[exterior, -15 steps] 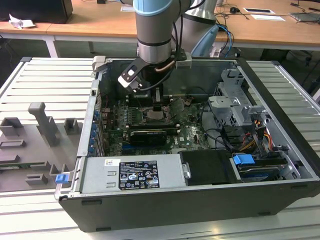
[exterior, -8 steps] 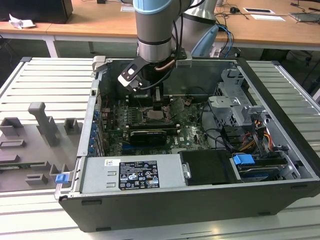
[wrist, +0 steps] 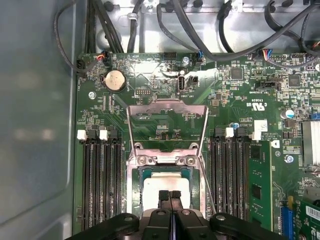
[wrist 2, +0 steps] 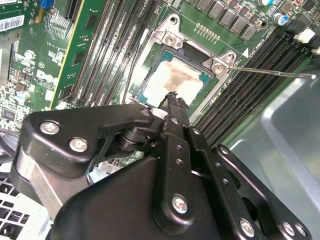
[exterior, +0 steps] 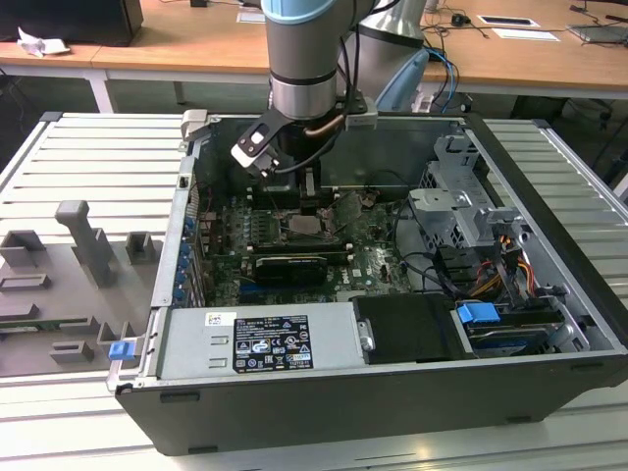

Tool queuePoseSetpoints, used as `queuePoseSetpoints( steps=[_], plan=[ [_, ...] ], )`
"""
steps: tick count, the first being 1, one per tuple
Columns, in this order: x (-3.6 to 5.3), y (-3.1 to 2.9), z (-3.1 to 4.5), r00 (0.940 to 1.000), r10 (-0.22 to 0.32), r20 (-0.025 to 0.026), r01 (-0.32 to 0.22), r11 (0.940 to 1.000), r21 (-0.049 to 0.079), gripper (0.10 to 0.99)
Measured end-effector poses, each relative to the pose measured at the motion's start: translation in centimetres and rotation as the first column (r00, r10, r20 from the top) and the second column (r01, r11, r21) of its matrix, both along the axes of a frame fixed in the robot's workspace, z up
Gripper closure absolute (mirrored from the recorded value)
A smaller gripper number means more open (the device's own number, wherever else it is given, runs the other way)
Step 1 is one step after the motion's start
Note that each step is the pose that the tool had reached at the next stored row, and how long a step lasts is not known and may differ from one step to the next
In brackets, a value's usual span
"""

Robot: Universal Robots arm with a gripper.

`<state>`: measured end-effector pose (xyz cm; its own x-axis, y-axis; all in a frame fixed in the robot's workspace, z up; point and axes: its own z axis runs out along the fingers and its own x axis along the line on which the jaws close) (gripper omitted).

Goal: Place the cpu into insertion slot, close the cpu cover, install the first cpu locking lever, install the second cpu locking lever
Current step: 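Close the cpu cover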

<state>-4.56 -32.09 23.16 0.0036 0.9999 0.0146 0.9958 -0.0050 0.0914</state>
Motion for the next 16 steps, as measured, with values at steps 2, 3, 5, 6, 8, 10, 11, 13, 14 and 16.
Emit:
queuePoseSetpoints(
  steps=[2, 3, 5, 6, 8, 10, 11, 13, 14, 16],
  plan=[
    [0.00, 0.00, 0.15, 1.0000, 0.000, 0.0001, 0.000, 1.0000, 0.000, 0.980],
    [0.01, 0.00, 0.21, 1.0000, 0.000, 0.0001, 0.000, 1.0000, 0.000, 0.980],
    [0.34, -0.01, 0.26, 1.0000, 0.000, -0.0043, 0.000, 1.0000, 0.000, 0.980],
    [0.42, -0.01, 0.25, 1.0000, 0.000, -0.0052, 0.000, 1.0000, 0.000, 0.980],
    [0.54, -0.01, 0.26, 1.0000, 0.000, -0.0059, 0.000, 1.0000, 0.000, 0.980],
    [0.59, -0.01, 0.25, 1.0000, 0.000, -0.0060, 0.000, 1.0000, 0.000, 0.980],
    [0.59, -0.01, 0.26, 1.0000, 0.000, -0.0060, 0.000, 1.0000, 0.000, 0.980],
    [0.60, -0.01, 0.35, 1.0000, 0.000, -0.0059, 0.000, 1.0000, 0.000, 0.980],
    [0.60, -0.01, 0.37, 1.0000, 0.000, -0.0059, 0.000, 1.0000, 0.000, 0.980],
    [0.60, -0.02, 0.38, 1.0000, 0.000, -0.0060, 0.000, 1.0000, 0.001, 0.980]
  ],
)
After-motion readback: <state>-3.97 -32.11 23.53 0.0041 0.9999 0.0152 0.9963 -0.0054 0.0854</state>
